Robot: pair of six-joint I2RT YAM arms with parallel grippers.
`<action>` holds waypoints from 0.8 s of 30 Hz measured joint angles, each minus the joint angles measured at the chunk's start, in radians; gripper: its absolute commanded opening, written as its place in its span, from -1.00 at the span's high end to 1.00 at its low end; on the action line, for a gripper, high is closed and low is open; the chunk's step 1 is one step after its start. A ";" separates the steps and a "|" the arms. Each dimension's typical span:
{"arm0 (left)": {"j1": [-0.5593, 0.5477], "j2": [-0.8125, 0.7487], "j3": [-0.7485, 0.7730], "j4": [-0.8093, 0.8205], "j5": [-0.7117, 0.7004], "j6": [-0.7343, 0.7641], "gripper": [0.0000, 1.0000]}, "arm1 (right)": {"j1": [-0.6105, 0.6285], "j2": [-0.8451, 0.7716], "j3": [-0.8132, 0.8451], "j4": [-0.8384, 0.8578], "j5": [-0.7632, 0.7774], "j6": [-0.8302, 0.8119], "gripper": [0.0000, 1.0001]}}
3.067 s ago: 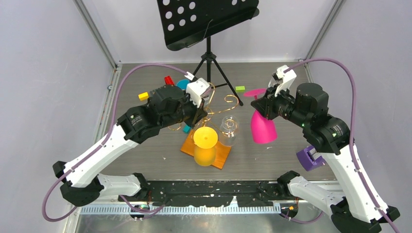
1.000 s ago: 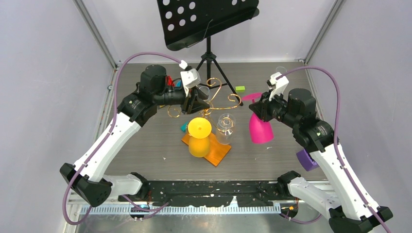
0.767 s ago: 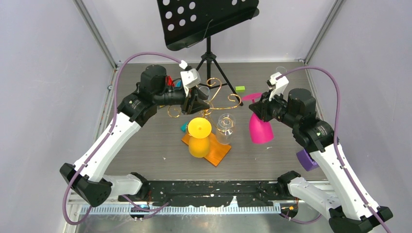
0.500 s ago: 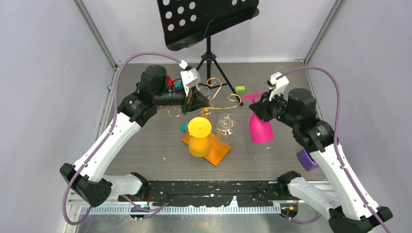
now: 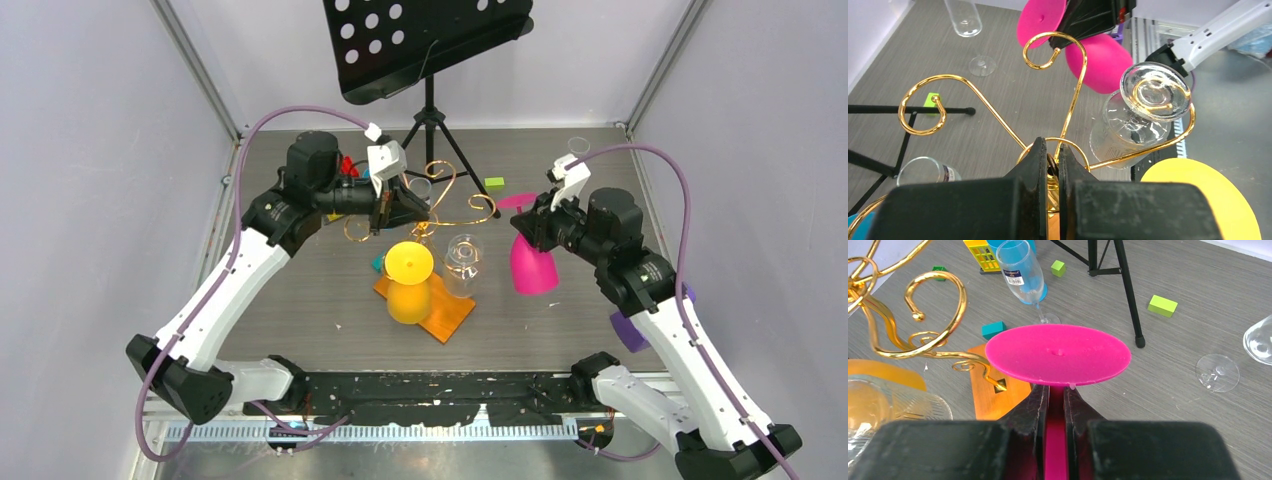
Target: Place the wine glass upside down on the wine glass rack
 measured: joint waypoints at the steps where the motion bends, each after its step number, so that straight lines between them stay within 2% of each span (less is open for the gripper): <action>1: 0.010 0.006 0.000 0.003 0.026 0.000 1.00 | -0.003 -0.002 -0.016 0.012 -0.006 -0.001 0.90; 7: 0.058 0.030 0.006 0.000 0.146 0.023 1.00 | -0.022 -0.029 -0.090 0.117 -0.049 -0.005 0.90; 13: 0.070 0.038 0.027 -0.049 0.180 0.116 1.00 | -0.045 -0.035 -0.107 0.249 -0.048 0.002 0.90; 24: 0.083 0.094 0.100 -0.127 0.226 0.185 1.00 | -0.097 -0.026 -0.348 0.713 -0.260 0.013 0.90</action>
